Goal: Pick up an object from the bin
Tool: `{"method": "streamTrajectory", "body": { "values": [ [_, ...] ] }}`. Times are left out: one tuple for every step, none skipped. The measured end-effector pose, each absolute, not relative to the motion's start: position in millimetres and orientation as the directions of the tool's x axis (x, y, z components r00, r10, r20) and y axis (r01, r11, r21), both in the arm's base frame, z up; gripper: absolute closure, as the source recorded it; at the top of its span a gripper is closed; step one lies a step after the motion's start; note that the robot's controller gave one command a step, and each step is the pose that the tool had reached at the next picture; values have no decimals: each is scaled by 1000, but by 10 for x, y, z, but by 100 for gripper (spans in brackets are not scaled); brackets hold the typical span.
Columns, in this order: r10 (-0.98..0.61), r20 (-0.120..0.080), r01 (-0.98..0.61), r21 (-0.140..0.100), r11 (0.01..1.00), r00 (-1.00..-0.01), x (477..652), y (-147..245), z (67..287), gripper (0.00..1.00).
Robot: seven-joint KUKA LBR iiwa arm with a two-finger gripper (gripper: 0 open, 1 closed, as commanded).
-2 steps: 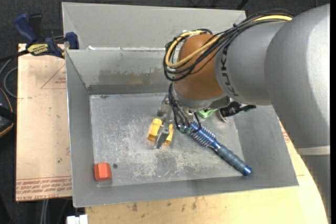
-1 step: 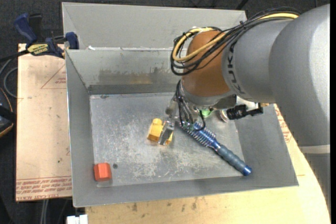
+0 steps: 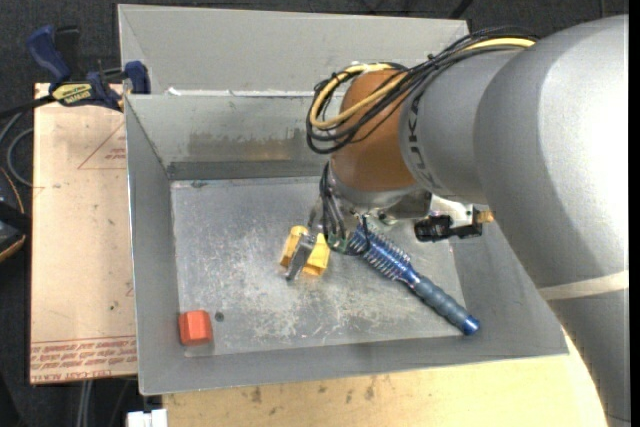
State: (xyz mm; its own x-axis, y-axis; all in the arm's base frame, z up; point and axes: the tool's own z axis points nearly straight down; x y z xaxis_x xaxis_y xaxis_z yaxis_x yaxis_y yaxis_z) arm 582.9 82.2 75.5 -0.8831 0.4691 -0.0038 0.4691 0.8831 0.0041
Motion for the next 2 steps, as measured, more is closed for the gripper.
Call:
{"method": "streamTrajectory", "body": {
  "values": [
    [608,-2,608,12,794,-794,5863,726,759,0],
    [609,-9,609,15,793,-793,5886,713,781,100]
  ]
}}
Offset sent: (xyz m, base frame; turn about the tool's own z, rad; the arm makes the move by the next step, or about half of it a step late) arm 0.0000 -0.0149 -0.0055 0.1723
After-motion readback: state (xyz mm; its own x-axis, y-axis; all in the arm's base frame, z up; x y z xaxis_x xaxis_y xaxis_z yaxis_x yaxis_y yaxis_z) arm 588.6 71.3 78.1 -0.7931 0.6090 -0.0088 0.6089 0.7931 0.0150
